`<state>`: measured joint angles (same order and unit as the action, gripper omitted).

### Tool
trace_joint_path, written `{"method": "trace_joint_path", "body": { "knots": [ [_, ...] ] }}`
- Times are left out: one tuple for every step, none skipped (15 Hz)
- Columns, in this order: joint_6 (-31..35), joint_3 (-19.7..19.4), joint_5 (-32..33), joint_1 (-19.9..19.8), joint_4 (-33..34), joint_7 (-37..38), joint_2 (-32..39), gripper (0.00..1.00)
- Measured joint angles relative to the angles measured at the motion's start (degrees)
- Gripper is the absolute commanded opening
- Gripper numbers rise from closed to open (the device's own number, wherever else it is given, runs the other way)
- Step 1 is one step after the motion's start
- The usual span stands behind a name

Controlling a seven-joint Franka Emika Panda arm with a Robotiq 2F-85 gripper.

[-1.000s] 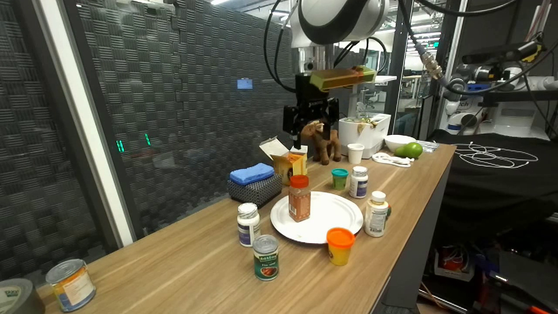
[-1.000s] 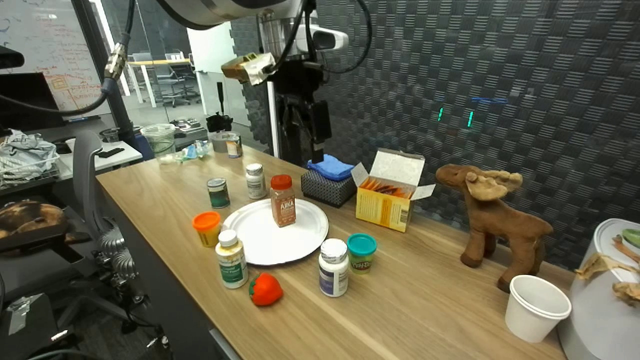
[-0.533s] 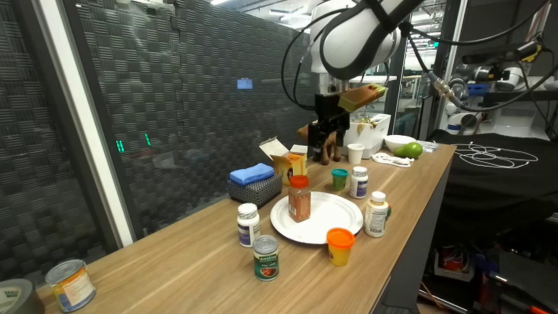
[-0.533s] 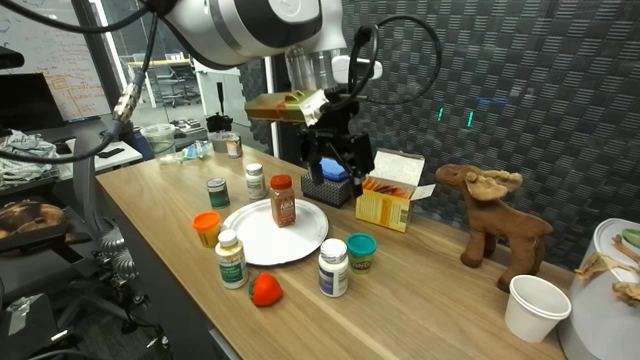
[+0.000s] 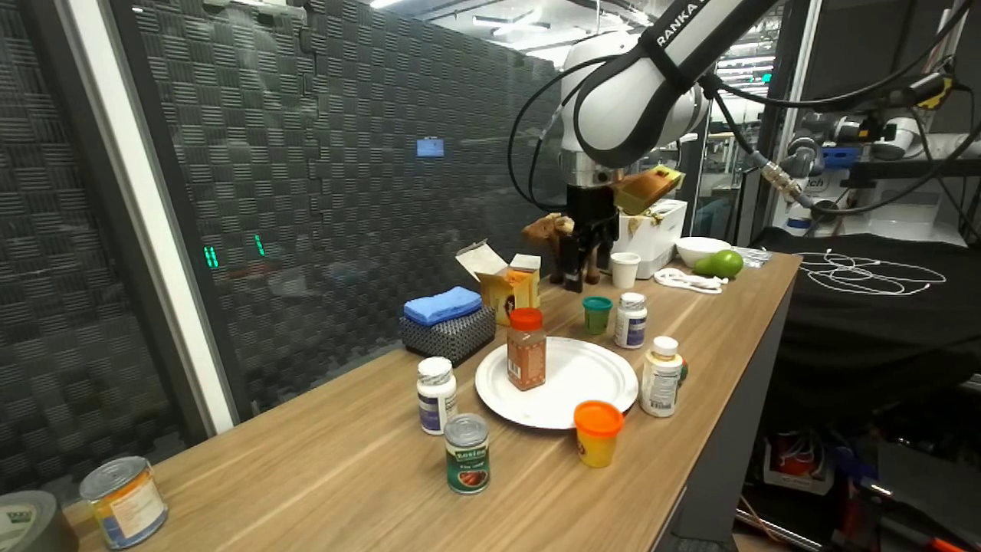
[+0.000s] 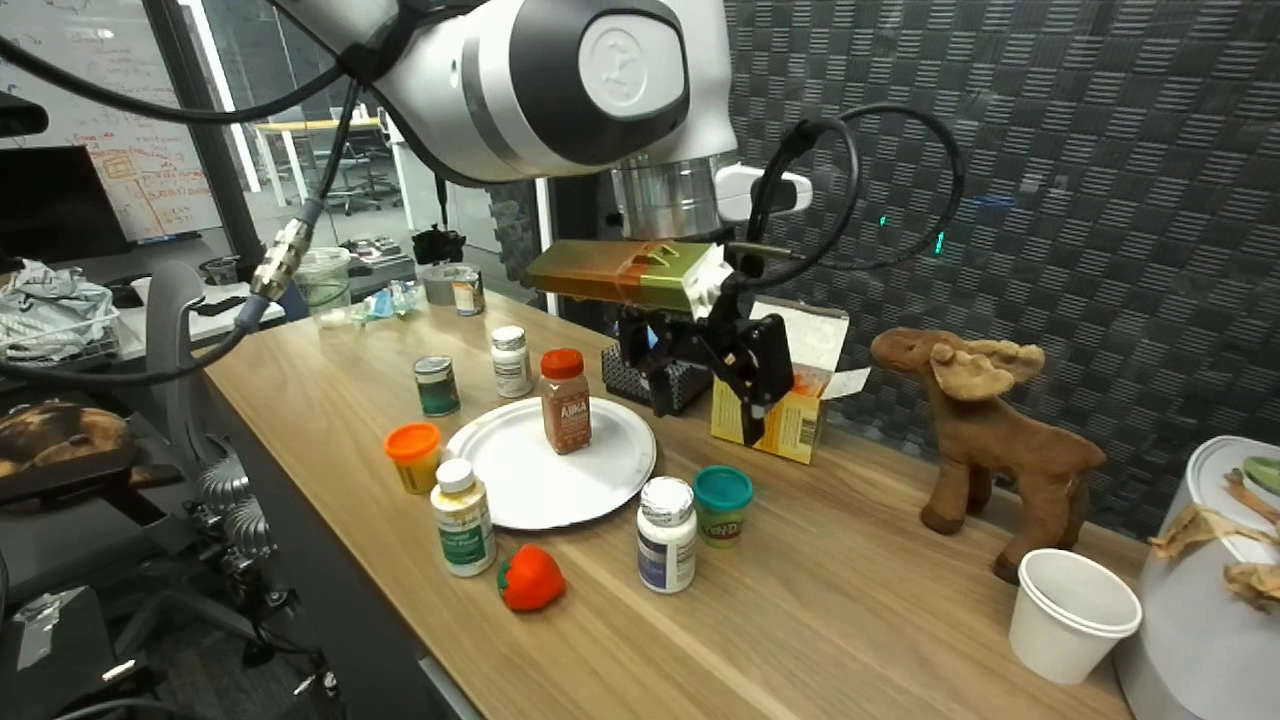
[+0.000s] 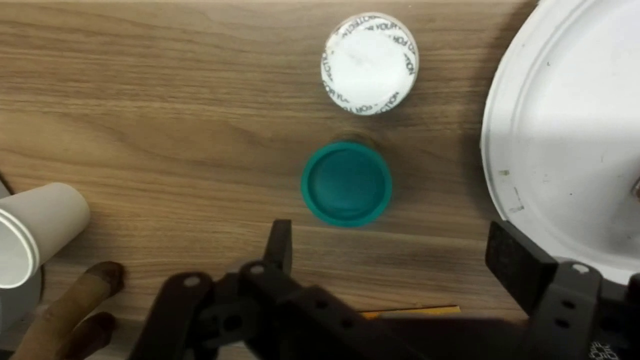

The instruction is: Pick up the bottles and small containers from the table and put them on the white plate.

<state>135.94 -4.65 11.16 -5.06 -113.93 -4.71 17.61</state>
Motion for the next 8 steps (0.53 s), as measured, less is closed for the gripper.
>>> {"method": "trace_joint_path", "body": {
  "knots": [
    [0.0,0.0,-0.6,-0.2,0.0,-1.2,0.3,1.00],
    [0.0,0.1,-1.2,-0.4,0.0,-2.2,0.6,1.00],
    [0.0,0.1,-1.6,-0.5,0.0,-3.0,1.0,1.00],
    [0.0,0.1,-1.7,-0.6,0.1,-3.5,1.5,1.00],
    [0.0,0.1,-1.7,-0.6,0.1,-3.9,2.1,1.00],
    [-0.1,0.1,-1.7,-0.6,0.3,-4.0,2.7,1.00],
    [-0.1,0.1,-1.7,-0.6,0.4,-4.2,3.4,1.00],
    [-0.1,0.1,-1.7,-0.6,0.5,-4.3,4.0,1.00]
  ]
}}
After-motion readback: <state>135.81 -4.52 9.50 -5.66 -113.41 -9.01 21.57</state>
